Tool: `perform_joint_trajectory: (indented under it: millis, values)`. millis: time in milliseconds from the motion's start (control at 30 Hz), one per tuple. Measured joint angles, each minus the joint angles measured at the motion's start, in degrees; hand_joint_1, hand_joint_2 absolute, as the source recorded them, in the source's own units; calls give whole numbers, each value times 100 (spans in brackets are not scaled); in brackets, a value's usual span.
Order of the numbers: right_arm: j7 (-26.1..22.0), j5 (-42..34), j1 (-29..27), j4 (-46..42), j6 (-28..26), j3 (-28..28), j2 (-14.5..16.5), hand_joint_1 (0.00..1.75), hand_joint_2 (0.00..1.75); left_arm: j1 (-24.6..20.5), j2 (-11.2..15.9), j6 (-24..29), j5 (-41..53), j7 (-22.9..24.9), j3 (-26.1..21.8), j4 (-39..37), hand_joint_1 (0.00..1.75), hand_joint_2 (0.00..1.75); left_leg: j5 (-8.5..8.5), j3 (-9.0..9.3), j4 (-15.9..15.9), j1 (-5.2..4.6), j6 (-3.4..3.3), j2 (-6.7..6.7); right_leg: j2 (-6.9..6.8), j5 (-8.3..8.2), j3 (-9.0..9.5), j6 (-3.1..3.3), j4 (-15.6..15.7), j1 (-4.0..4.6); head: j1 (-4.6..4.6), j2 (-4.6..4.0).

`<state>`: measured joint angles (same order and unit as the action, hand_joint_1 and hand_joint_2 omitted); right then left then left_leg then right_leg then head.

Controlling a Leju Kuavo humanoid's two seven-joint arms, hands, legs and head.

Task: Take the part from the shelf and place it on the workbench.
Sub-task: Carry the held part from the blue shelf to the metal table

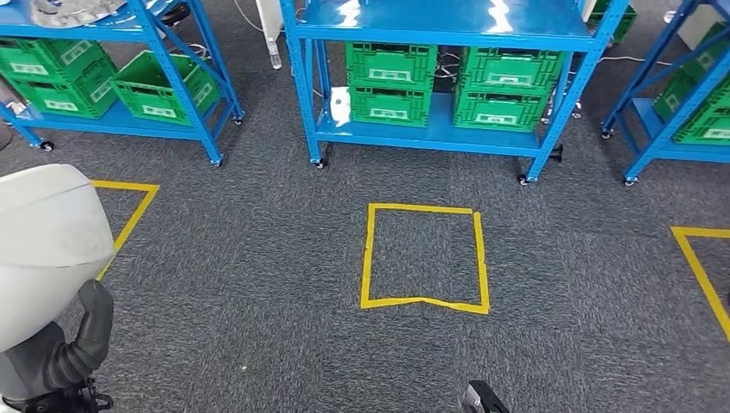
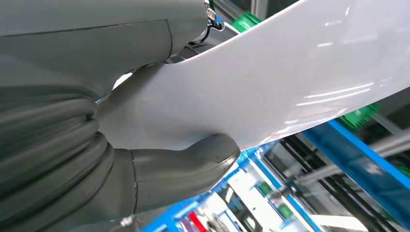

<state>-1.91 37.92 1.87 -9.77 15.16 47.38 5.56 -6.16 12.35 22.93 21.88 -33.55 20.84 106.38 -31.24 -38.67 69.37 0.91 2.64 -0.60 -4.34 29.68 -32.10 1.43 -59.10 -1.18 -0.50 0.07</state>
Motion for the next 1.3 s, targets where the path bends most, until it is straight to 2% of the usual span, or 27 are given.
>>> perform_joint_trajectory:
  millis: [67, 100, 133, 200, 233, 267, 333, 400, 433, 467, 500, 567, 633, 700, 733, 800, 867, 900, 933, 967, 1000, 1067, 1133, 1167, 1233, 1267, 1300]
  values:
    - [-9, 3, 7, 0, 2, -11, -2, 0, 0, -1, -1, 1, 0, -3, -16, 7, 175, 175, 248, 422, -763, -27, -32, -233, -126, 29, 33, -56, -4, 13, -4, 0]
    - [-13, 13, 10, 0, 4, -22, -5, 0, 0, 0, -1, 4, -2, -9, -25, 11, 175, 175, 297, 536, -980, -49, -67, -301, -180, 38, 48, -92, -4, 21, -8, 0]
    - [-16, 24, 12, 0, 7, -33, -7, 0, 0, 5, -1, 10, -6, -18, -34, 14, 175, 175, 291, 559, -1048, -74, -108, -303, -230, 41, 60, -131, 2, 30, -13, 0]
    - [-16, 46, 21, 0, 10, -50, -9, 0, 0, 18, 1, 25, -18, -43, -59, 24, 175, 175, 326, 536, -1066, -89, -191, -162, -315, 41, 86, -214, 24, 15, -18, 0]
    - [-16, 49, 28, 0, 12, -54, -9, 0, 0, 20, 0, 33, -26, -60, -73, 32, 175, 175, 346, 538, -1091, -85, -229, -99, -250, 72, 88, -250, 2, 1, -21, 0]
    - [-17, 50, 33, 0, 14, -58, -9, 0, 0, 15, -1, 46, -37, -83, -84, 39, 175, 175, 369, 543, -1117, -76, -267, -38, -110, 159, 47, -273, -110, -15, -26, 0]
    - [-12, 50, 30, 0, 14, -66, -10, 0, 0, 8, -14, 79, -70, -146, -90, 43, 175, 175, 395, 551, -1141, -67, -321, 77, 258, 486, -219, -279, -693, -19, -48, 0]
    - [10, 43, 10, 0, 2, -68, -17, 0, 0, 11, -40, 102, -101, -204, -91, 30, 175, 175, 399, 536, -1126, -83, -346, 223, 399, 757, -602, -258, -1432, 10, -61, 0]
    - [21, 33, 2, 0, -5, -68, -23, 0, 0, 14, -54, 106, -109, -226, -91, 22, 175, 175, 399, 530, -1112, -91, -351, 307, 417, 747, -704, -244, -1590, 24, -61, 0]
    - [26, 21, 0, 0, -8, -68, -28, 0, 0, 15, -64, 107, -114, -237, -90, 16, 175, 175, 396, 526, -1095, -96, -351, 394, 434, 624, -697, -225, -1518, 33, -60, 0]
    - [27, 9, 1, 0, -8, -67, -33, 0, 0, 16, -72, 107, -118, -246, -90, 13, 175, 175, 391, 524, -1074, -96, -345, 477, 471, 418, -580, -205, -1226, 36, -61, 0]
    - [27, -2, 10, 0, -8, -67, -38, 0, 0, 14, -91, 107, -118, -253, -89, 12, 175, 175, 370, 505, -1019, -101, -310, 628, 681, 84, -243, -172, -463, 30, -62, 0]
    - [32, -2, 15, 0, -8, -67, -38, 0, 0, 12, -103, 107, -117, -256, -89, 12, 175, 175, 368, 467, -994, -97, -244, 755, 803, 1, -89, -142, -112, 37, -64, 0]
    - [46, -1, 23, 0, -11, -67, -36, 0, 0, 15, -107, 107, -116, -257, -91, 12, 175, 175, 395, 431, -1019, -85, -171, 874, 698, -10, -87, -84, -101, 49, -67, 0]
    - [56, 1, 29, 0, -13, -67, -34, 0, 0, 17, -107, 106, -116, -258, -95, 13, 175, 175, 392, 416, -1011, -91, -143, 854, 632, -23, -80, -46, -83, 43, -66, 0]
    - [68, 9, 37, 0, -15, -66, -36, 0, 0, 4, -106, 106, -115, -261, -110, 11, 175, 175, 216, 275, -731, -107, -91, 578, 491, -43, -66, 29, -44, 24, -33, 0]
    - [68, 28, 26, 0, -13, -65, -44, 0, 0, -1, -107, 105, -106, -263, -119, 1, 175, 175, -155, -44, -36, -96, -44, 233, 342, -34, -65, 73, -36, 38, 0, 0]
    - [67, 37, 19, 0, -10, -65, -46, 0, 0, 11, -107, 104, -99, -263, -120, -9, 175, 175, -302, -207, 317, -79, -24, 162, 260, -28, -65, 82, -36, 46, 1, 0]
    - [62, 43, 14, 0, -7, -65, -49, 0, 0, 27, -107, 103, -93, -264, -121, -20, 175, 175, -352, -293, 515, -66, -12, 131, 179, -23, -65, 86, -37, 52, 1, 0]
    - [52, 46, 15, 0, -1, -65, -50, 0, 0, 41, -106, 100, -89, -266, -123, -29, 175, 175, -294, -270, 498, -58, -9, 111, 99, -19, -62, 83, -37, 55, 1, 0]
    - [39, 49, 19, 0, 6, -65, -51, 0, 0, 50, -105, 97, -87, -273, -126, -35, 175, 175, -146, -129, 257, -55, -14, 75, 22, -13, -54, 75, -37, 57, 1, 0]
    - [10, 56, 30, 0, 16, -65, -51, 0, 0, 51, -104, 91, -86, -294, -136, -37, 175, 175, 176, 326, -552, -86, -59, -167, -115, 10, -22, 42, -38, 69, 1, 0]
    - [1, 69, 37, 0, 19, -65, -52, 0, 0, 36, -103, 88, -86, -311, -146, -39, 175, 175, 294, 579, -1030, -140, -135, -345, -231, 32, 8, -13, -37, 80, -4, 0]
    - [0, 79, 40, 0, 20, -66, -51, 0, 0, 30, -98, 87, -88, -314, -155, -44, 175, 175, 285, 576, -1070, -167, -169, -327, -291, 38, 20, -43, -31, 79, -6, 0]
    - [-1, 96, 54, 0, 21, -67, -49, 0, 0, 24, -83, 85, -96, -320, -168, -57, 175, 175, 326, 574, -1119, -163, -234, -179, -361, 61, 53, -109, -26, 59, -6, 0]
    - [-3, 100, 61, 0, 22, -67, -48, 0, 0, 13, -77, 84, -103, -328, -172, -65, 175, 175, 349, 595, -1153, -147, -266, -110, -263, 114, 46, -137, -84, 49, -7, 0]
    - [-5, 102, 66, 0, 24, -67, -46, 0, 0, -8, -73, 81, -109, -337, -172, -73, 175, 175, 374, 623, -1187, -126, -298, -42, -87, 230, -19, -160, -262, 39, -15, 0]
